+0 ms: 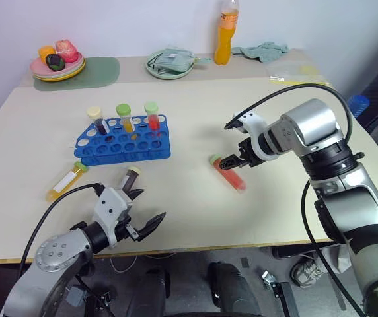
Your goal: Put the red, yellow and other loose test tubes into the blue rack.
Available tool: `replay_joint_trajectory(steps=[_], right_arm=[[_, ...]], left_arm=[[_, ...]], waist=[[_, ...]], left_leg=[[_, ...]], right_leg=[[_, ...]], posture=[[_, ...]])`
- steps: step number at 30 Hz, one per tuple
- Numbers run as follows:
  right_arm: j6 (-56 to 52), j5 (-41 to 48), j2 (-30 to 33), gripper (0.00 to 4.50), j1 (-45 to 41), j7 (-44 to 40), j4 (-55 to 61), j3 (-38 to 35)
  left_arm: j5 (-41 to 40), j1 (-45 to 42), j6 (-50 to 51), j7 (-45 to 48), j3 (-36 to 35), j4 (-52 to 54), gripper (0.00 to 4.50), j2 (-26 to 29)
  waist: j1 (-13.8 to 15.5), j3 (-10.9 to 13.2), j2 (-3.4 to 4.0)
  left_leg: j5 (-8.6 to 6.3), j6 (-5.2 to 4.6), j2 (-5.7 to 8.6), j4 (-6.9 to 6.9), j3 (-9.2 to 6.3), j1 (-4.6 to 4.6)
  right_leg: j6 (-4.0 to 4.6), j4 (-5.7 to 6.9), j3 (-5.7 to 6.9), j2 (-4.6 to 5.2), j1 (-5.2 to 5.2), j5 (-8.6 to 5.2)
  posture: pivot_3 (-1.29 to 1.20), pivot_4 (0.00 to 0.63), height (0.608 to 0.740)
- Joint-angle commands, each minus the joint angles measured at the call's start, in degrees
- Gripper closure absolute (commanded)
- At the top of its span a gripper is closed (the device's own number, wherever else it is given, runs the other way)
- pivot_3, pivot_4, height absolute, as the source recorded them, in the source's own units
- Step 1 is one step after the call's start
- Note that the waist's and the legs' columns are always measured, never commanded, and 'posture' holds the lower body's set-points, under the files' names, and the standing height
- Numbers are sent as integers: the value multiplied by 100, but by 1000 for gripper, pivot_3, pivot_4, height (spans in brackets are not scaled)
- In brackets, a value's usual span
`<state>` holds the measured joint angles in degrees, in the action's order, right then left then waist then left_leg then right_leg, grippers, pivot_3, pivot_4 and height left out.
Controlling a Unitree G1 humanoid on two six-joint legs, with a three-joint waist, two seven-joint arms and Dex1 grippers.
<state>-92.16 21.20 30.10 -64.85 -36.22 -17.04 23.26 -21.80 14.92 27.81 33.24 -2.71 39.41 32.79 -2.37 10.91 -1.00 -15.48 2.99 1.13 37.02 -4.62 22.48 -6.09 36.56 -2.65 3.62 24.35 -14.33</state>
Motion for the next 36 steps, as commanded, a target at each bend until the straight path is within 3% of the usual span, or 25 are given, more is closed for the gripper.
replay_joint_trajectory(steps=[1, 4, 8, 14, 18, 21, 24, 28, 36], right_arm=[[-34, 72, -129, 0, -190, 78, -156, 86], [-34, 136, -211, 921, -195, 93, -223, 188], [-34, 431, -113, 2925, -224, 4, 39, 271], [395, 890, 202, 2925, 123, -288, 1434, -62], [2879, 771, 33, 2925, 1133, -584, 2762, -734], [4778, 483, -784, 2925, 1692, -426, 2859, -960], [6708, -271, -2120, 2925, 1817, 413, 1580, -821], [8399, -934, -3090, 2925, 1723, 950, 108, -847], [9905, -1434, -3789, 2925, 1399, 1222, -1796, -990]], left_arm=[[79, 44, -152, -73, 72, 180, 54, -61], [130, 178, -226, -105, 61, 178, 0, -67], [110, 247, -234, -124, -24, 213, 0, -41], [53, 337, -221, -190, -351, 167, 0, -55], [-39, 442, -277, -347, -829, 45, 0, -223], [-176, 411, -247, -561, -1227, -85, 0, -427], [-120, 283, -219, -725, -1358, -182, 0, -533], [-159, 133, -127, -895, -1472, -194, 0, -612], [-317, 194, -37, -999, -1618, -69, 0, -641]], waist=[[-11, 0, 0], [-15, 0, 1], [-13, 1, 2], [-8, 3, 5], [-3, 0, 0], [-42, 0, 1], [-61, -1, -1], [-1, -4, -6], [-44, -3, -4]], left_leg=[[0, 0, 0, 0, 0, 0], [0, 0, -1, 0, 1, 0], [0, -1, -1, 1, 0, 0], [-1, -2, 0, 0, -1, 1], [-4, -7, -2, 1, -2, 2], [-4, -8, -5, 2, 6, -3], [-4, -7, -9, 7, 7, -12], [2, 4, -2, 10, 0, -13], [3, 7, 0, 4, -7, -10]], right_leg=[[0, 0, 0, -1, 0, 0], [0, 3, 0, -1, 2, 0], [0, 3, 0, -2, 3, 0], [-1, 2, 1, -2, 3, 0], [-4, -2, 3, -4, 0, -1], [-6, 1, 0, -7, 0, 0], [-5, 26, -4, -11, 2, 0], [-2, 45, -3, -6, 5, 0], [0, 47, -3, -6, 12, -1]], posture=[[0, 150, 740], [0, 150, 740], [0, 150, 740], [0, 150, 740], [0, 150, 740], [0, 150, 740], [0, 150, 740], [0, 150, 740], [0, 150, 740]])
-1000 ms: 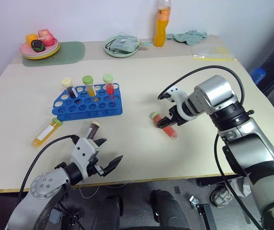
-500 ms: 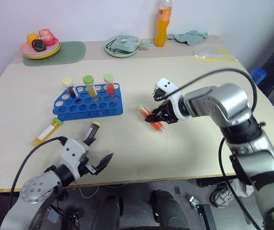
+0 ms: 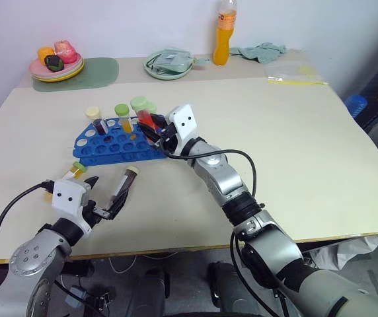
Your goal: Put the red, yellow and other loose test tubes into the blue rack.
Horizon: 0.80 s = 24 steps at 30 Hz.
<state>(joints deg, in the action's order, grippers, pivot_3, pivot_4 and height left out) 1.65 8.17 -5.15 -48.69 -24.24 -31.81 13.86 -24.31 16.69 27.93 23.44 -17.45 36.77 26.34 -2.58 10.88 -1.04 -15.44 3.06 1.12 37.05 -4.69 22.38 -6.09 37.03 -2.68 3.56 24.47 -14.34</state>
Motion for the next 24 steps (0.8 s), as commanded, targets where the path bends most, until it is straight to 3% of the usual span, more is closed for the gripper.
replay_joint_trajectory(steps=[1, 14, 24], right_arm=[[611, -164, -311, 2925, -242, 22, -443, -70], [1240, -533, -593, 2925, -714, 347, -1961, -336], [1251, -467, -507, 2925, -634, 51, -2084, -558]], left_arm=[[-65, 24, -60, -5, -133, 175, 0, 8], [-29, -12, -141, 64, -44, 29, 0, 12], [-23, -77, -105, 6, -13, 88, 0, 10]], waist=[[-28, 0, 0], [-24, 1, 2], [-26, 1, 2]], left_leg=[[0, 0, -2, -1, 2, -3], [1, 1, -2, -1, 1, -4], [1, 1, -2, -1, 1, -4]], right_leg=[[1, 2, -1, -2, 0, 0], [2, 4, -1, -3, 0, -1], [2, 5, -1, -3, -1, -1]], posture=[[0, 150, 740], [0, 150, 740], [0, 150, 740]])
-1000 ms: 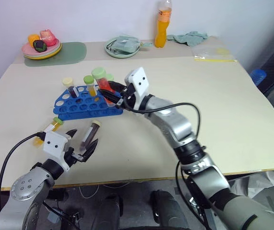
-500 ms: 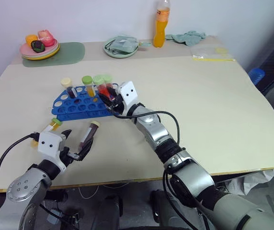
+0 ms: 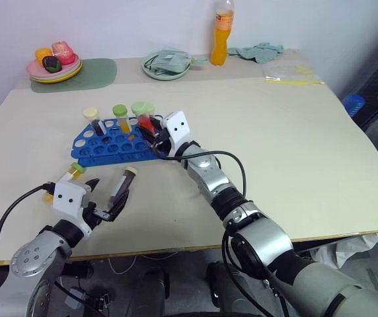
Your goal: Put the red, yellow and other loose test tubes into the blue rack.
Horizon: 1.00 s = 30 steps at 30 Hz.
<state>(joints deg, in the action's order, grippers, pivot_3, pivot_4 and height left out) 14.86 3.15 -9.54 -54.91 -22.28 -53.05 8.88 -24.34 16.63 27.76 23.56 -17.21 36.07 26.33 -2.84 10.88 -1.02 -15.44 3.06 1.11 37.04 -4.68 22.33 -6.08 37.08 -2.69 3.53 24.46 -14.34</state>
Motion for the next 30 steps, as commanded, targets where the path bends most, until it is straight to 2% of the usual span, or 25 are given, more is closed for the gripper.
replay_joint_trajectory(steps=[1, 30], right_arm=[[-89, 44, -71, 2925, 17, -235, 76, -63], [-431, 23, 19, 2925, 485, -682, 743, -91]], left_arm=[[-21, -96, -73, -13, -26, 164, 0, 16], [-125, -414, 553, -193, -4, 545, 0, 74]], waist=[[0, 0, 0], [-84, 0, 0]], left_leg=[[0, 0, 0, 0, 0, 0], [0, 0, 0, -1, -5, -2]], right_leg=[[0, 0, 0, 0, 0, 0], [0, 2, 1, -1, -1, 0]], posture=[[0, 150, 740], [0, 150, 740]])
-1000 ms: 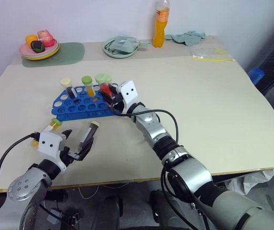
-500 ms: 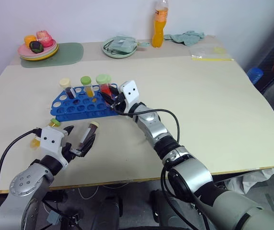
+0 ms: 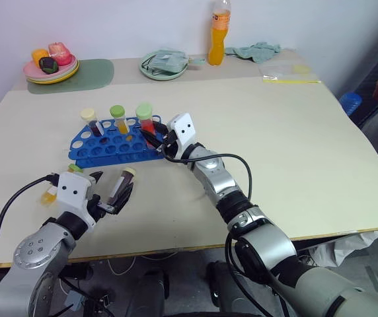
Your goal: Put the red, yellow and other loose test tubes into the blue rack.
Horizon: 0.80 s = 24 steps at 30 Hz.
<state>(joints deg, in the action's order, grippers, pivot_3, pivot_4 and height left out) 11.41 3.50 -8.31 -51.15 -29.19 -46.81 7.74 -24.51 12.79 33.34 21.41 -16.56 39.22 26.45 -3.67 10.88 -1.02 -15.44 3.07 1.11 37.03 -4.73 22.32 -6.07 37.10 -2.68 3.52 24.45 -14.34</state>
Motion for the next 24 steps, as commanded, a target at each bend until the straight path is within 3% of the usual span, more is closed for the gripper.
replay_joint_trajectory(steps=[1, 24], right_arm=[[-94, -15, -106, 2925, 108, 6, 118, 29], [365, -115, -413, 2925, -511, 325, -909, -29]], left_arm=[[-100, -21, -26, 43, -79, 197, 0, 62], [9, 274, -449, 142, -30, -4, 0, -21]], waist=[[-1, 0, 0], [-21, 1, 2]], left_leg=[[0, 0, 0, 0, 0, 0], [0, 1, 0, -1, -1, 1]], right_leg=[[0, 0, 0, 0, 0, 0], [1, -1, 1, 1, 0, 0]], posture=[[0, 150, 740], [0, 150, 740]])
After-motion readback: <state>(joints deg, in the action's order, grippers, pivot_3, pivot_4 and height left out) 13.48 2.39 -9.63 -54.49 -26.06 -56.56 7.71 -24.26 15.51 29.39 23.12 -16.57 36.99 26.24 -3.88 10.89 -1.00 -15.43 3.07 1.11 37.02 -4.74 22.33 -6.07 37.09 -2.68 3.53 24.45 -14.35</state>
